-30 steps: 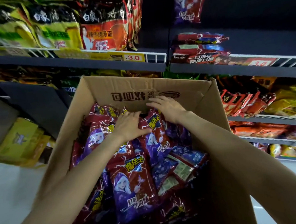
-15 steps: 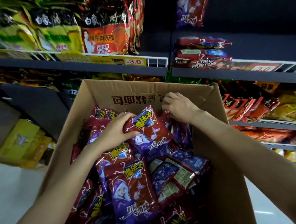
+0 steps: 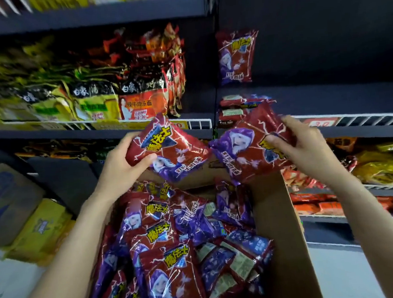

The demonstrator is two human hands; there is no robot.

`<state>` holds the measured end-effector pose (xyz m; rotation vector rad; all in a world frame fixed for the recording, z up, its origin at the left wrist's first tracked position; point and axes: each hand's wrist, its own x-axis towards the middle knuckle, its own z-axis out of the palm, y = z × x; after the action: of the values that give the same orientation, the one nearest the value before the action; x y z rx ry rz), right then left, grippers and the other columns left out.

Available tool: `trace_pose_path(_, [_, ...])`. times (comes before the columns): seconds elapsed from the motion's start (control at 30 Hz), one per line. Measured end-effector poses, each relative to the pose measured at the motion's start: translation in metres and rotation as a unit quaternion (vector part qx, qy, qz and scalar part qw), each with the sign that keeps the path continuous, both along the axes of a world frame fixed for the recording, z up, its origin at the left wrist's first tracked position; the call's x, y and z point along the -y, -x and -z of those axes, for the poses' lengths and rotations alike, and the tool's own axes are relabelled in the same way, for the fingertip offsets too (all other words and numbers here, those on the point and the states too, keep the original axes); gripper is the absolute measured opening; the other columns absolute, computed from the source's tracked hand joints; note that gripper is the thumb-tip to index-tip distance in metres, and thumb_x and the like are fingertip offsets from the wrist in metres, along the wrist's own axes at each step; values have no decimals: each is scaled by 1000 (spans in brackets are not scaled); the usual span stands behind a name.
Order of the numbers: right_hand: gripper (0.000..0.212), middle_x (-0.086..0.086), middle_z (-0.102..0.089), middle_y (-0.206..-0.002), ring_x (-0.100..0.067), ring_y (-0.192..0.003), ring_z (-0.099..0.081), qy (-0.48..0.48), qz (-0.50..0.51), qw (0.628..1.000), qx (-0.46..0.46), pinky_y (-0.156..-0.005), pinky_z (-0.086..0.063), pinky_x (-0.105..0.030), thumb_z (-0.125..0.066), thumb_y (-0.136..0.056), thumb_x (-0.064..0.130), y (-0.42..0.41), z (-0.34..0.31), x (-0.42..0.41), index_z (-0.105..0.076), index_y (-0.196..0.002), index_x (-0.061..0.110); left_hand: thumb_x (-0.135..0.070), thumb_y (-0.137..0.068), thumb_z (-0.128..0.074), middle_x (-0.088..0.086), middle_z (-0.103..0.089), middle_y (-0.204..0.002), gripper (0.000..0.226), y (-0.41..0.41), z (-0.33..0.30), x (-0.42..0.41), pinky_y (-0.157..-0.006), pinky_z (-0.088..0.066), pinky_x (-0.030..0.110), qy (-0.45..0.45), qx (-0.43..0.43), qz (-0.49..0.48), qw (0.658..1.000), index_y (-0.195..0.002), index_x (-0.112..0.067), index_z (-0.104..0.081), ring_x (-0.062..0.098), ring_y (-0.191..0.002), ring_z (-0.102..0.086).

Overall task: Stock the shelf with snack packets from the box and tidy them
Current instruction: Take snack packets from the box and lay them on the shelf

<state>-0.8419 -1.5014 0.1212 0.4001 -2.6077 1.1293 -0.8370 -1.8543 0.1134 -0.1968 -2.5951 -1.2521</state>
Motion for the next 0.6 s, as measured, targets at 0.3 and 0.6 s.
trace_pose_path(0.3, [16,4,-66,-89,-1,-76,-65,189,123,973,-42,-61,-51,-19,-58,-92,27,-15,-24,-56,-52,-100,15,-14,-82,-71,11,-67,-105,35,32,-44,-59,-79,-46,29,247,-335,-25,909,-114,-6,-60,25,-95,-63])
trace_pose_path(0.6, [19,14,-57,-84,15,-70,-57,235,237,929,-159,-60,-43,-4,-56,-95,27,13,-46,-99,-51,-101,9,-2,-73,-72,0,-69,-108,39,139,-65,-157,-84,-47,37,303,-320,65,895,-109,-17,-66,21,-102,-62])
